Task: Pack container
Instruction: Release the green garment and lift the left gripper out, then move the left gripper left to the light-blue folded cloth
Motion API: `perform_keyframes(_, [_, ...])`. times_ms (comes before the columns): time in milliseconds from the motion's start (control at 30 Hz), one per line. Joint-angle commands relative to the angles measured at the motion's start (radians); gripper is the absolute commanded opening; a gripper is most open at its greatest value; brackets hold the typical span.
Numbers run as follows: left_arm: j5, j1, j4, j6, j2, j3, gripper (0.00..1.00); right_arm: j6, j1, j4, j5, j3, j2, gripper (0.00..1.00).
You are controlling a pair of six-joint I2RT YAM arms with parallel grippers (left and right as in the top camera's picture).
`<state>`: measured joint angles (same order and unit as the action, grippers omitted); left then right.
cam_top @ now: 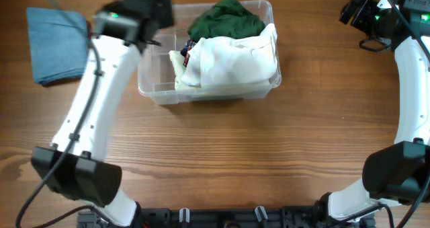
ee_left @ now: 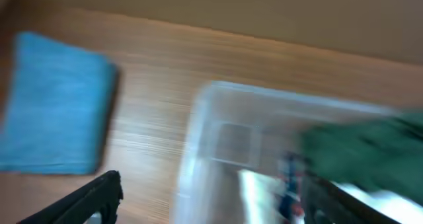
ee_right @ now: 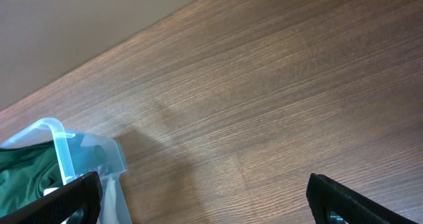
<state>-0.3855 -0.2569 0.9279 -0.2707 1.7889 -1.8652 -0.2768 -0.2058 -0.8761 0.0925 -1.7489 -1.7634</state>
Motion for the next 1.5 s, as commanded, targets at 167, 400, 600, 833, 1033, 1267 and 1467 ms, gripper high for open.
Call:
perform_keyframes(167, [-0.128,0.224,-0.006,0.014,0.153,-0.005,0.83,-0.014,0.001,0.0,-0.007,0.005,-0.013,1.0])
perform_keyframes(400, [-0.292,0.29,-0.026,0.025,0.33,-0.005,0.82,-0.014,0.001,0.0,-0.007,0.005,-0.013,1.0])
perform_keyframes(600, [-0.428,0.293,-0.094,0.04,0.445,-0.005,0.82,-0.014,0.001,0.0,-0.007,0.005,-0.013,1.0])
perform_keyframes(833, [-0.49,0.296,-0.181,0.085,0.568,-0.005,0.82,-0.015,0.001,0.0,-0.007,0.005,-0.013,1.0])
perform_keyframes(1033, [-0.498,0.313,-0.202,0.084,0.634,-0.005,0.83,-0.015,0.001,0.0,-0.007,0.005,-0.013,1.0])
perform_keyframes(1267, [-0.508,0.337,-0.225,0.087,0.679,-0.005,0.83,-0.014,0.001,0.0,-0.007,0.005,-0.013,1.0])
perform_keyframes(1467, [-0.525,0.364,-0.277,0.139,0.714,-0.005,0.82,-0.015,0.001,0.0,-0.007,0.005,-0.013,1.0])
